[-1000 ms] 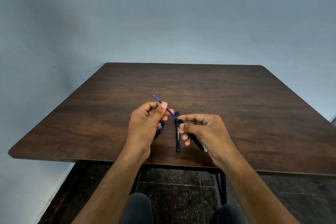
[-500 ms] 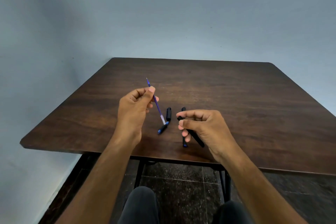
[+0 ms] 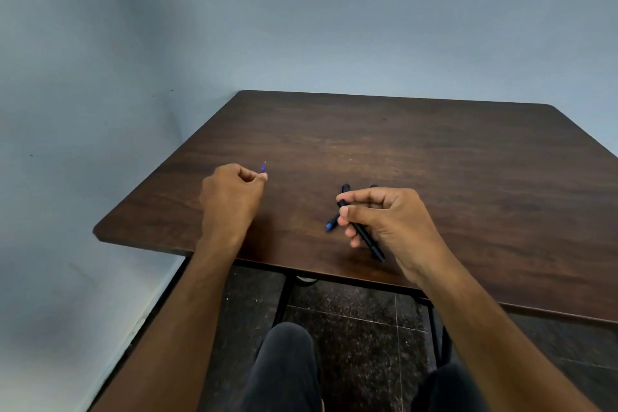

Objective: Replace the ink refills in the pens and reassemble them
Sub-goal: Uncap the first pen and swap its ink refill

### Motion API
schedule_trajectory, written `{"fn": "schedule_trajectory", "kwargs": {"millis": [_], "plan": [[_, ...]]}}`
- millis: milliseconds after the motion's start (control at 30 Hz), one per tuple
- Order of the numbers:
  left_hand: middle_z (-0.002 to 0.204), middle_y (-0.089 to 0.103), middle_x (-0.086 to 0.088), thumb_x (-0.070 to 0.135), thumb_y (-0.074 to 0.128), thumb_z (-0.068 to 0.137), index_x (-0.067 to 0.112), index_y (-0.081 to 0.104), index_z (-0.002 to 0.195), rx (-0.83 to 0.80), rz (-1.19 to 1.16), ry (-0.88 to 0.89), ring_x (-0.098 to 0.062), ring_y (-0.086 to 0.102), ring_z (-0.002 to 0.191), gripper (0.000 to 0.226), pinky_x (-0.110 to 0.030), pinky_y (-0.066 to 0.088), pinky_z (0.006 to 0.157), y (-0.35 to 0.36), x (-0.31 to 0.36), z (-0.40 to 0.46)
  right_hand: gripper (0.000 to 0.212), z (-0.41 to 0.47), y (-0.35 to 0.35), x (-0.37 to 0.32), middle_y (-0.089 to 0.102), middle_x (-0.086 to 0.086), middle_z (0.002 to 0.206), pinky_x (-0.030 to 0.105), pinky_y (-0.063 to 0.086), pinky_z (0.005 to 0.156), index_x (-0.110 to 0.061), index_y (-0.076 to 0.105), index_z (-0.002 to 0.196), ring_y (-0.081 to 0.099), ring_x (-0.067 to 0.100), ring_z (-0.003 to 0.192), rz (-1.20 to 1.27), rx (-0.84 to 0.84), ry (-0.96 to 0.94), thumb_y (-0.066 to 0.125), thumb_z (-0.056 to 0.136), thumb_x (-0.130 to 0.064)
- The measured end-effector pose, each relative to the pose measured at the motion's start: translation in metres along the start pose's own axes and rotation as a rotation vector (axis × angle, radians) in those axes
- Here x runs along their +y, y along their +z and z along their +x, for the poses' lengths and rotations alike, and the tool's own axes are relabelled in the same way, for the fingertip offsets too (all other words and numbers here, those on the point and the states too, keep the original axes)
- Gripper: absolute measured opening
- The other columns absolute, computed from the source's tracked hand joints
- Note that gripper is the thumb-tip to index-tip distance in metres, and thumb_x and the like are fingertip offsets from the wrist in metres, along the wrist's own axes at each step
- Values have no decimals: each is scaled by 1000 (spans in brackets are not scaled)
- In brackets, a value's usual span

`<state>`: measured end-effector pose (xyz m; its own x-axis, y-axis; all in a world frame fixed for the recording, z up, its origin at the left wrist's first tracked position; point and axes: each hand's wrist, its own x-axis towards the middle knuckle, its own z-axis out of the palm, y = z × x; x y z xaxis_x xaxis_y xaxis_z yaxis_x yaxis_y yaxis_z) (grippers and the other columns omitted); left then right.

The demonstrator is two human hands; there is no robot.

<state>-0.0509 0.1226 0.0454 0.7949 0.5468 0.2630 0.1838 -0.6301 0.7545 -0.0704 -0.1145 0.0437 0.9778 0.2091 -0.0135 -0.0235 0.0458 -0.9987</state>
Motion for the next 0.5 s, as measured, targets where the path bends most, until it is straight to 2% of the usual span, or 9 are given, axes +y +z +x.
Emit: {"fn": "schedule_trajectory", "kwargs": {"millis": [67, 133, 300, 500], "plan": [[75, 69, 8, 41, 71, 87, 25, 74, 78, -5, 95, 4, -17, 67, 80, 18, -42, 57, 84, 1, -4, 4, 14, 2, 4, 1, 78, 15, 77, 30, 58, 56, -8, 79, 100, 69, 20, 61, -13, -7, 0, 75, 88, -2], [75, 69, 8, 42, 71, 88, 25, 74, 82, -40, 155, 3, -15, 66, 80, 18, -46, 54, 90, 5, -7, 5, 14, 4, 6, 1, 79, 15, 79, 31, 58, 57, -9, 79, 100, 70, 20, 62, -32, -13, 0, 75, 89, -3], [78, 73, 2, 37, 73, 87, 25, 74, 77, -49, 186, 18, -20, 69, 82, 16, -42, 55, 86, 17, -16, 2, 14, 4, 8, 2, 78, 16, 79, 33, 59, 59, -9, 79, 100, 70, 21, 63, -37, -21, 8, 74, 89, -3], [86, 75, 0, 40, 73, 88, 23, 75, 88, -22, 195, 27, -21, 69, 88, 17, -42, 55, 87, 22, -20, 3, 14, 4, 8, 2, 78, 17, 79, 31, 59, 58, -8, 79, 100, 69, 22, 62, -36, -21, 12, 73, 89, -1]]}}
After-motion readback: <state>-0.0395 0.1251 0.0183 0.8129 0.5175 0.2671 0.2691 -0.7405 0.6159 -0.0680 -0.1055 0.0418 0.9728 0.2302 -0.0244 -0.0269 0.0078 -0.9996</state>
